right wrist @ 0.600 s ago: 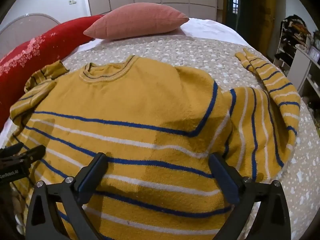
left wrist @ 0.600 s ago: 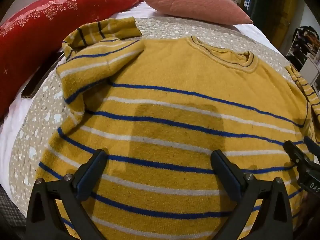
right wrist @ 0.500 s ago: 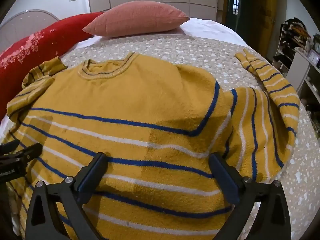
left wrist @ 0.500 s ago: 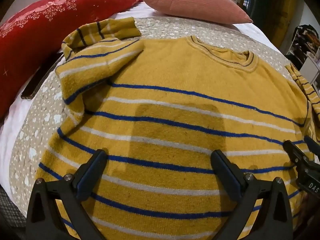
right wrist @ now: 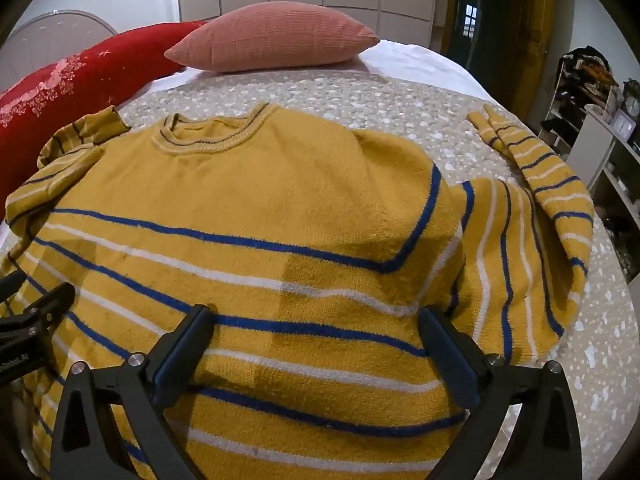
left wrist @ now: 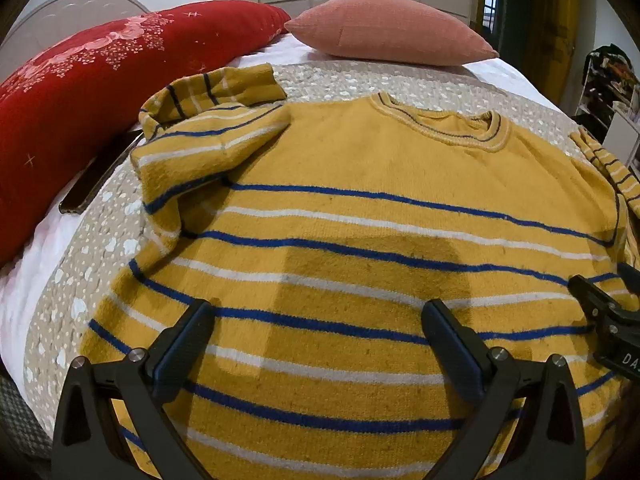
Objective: Fold small clothes
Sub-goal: 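Reach the right gripper toward the striped sleeve cuff, then grasp the sleeve cuff with the right gripper, lay it across the body, release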
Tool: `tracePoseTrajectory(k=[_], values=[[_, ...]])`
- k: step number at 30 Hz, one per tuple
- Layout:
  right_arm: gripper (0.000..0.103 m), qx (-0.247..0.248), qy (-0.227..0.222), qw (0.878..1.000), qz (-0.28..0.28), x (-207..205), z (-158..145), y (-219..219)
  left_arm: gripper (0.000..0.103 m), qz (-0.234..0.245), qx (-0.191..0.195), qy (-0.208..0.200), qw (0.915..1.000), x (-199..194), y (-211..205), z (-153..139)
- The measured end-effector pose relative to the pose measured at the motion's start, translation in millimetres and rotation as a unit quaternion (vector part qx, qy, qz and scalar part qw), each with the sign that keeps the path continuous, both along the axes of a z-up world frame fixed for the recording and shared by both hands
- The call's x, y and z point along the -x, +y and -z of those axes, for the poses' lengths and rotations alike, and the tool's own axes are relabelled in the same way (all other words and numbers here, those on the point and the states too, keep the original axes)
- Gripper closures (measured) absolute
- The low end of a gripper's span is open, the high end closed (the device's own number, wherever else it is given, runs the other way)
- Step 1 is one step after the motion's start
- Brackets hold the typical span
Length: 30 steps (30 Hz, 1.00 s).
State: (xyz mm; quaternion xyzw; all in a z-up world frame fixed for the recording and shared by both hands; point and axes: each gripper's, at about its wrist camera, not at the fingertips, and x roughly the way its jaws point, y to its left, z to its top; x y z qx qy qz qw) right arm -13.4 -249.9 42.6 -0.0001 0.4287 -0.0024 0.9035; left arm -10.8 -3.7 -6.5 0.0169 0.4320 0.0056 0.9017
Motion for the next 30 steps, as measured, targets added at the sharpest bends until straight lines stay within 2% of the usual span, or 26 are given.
tracePoseTrajectory(k=[7, 8, 9, 11, 15, 17, 21, 24, 25, 26, 27, 29, 30], values=[[0.000, -0.005, 0.001, 1.000, -0.003, 0.4, -4.1, -4.2, 0.000, 0.004, 0.001, 0.017, 0.9998, -5.9, -1.8, -0.2], [0.003, -0.013, -0.002, 1.000, -0.005, 2.3, -9.5, -7.9, 0.000, 0.004, 0.007, 0.017, 0.9998, -5.6, -0.1, -0.2], [0.011, -0.018, -0.007, 1.000, -0.007, 4.3, -15.5, -11.4, 0.000, 0.004, 0.012, 0.015, 0.9998, -5.0, 1.1, -0.3], [0.015, -0.027, -0.027, 0.999, -0.004, 9.5, -34.0, -26.7, 0.000, 0.005, 0.020, 0.013, 0.9997, -4.3, 3.0, -0.6], [0.015, 0.015, -0.061, 0.995, 0.072, -2.6, -69.9, -88.0, 0.000, 0.005, 0.021, 0.010, 0.9997, -3.2, 2.6, -1.1], [0.015, 0.045, -0.045, 0.992, 0.109, -22.5, -71.3, -115.2, 0.000, 0.005, 0.023, 0.010, 0.9997, -2.9, 2.4, -1.2], [0.015, 0.114, 0.014, 0.982, 0.153, -85.7, -45.6, -159.9, 0.000, 0.004, 0.023, 0.010, 0.9997, -2.9, 1.8, -1.3], [0.020, 0.114, 0.045, 0.979, 0.161, -116.9, -23.5, -174.6, 0.000, 0.004, 0.023, 0.010, 0.9997, -2.9, 1.8, -1.3], [0.037, 0.107, 0.057, 0.980, 0.161, -122.9, -18.3, -178.3, 0.000, 0.004, 0.023, 0.010, 0.9997, -3.0, 2.0, -1.3], [0.064, 0.098, 0.068, 0.979, 0.162, -126.7, -15.2, -182.5, 0.000, 0.004, 0.022, 0.010, 0.9997, -2.7, 1.8, -1.5], [0.082, 0.084, 0.069, 0.979, 0.173, -123.9, -17.8, -191.9, 0.000, 0.003, 0.022, 0.009, 0.9997, -2.2, 1.8, -1.6], [0.093, 0.049, 0.052, 0.978, 0.194, -109.2, -30.4, -211.6, 0.000, 0.001, 0.020, 0.009, 0.9998, -2.2, 1.6, -2.1], [0.094, 0.030, 0.041, 0.975, 0.217, -93.5, -38.5, -228.9, 0.000, 0.000, 0.019, 0.008, 0.9998, -0.6, 0.2, -2.5]])
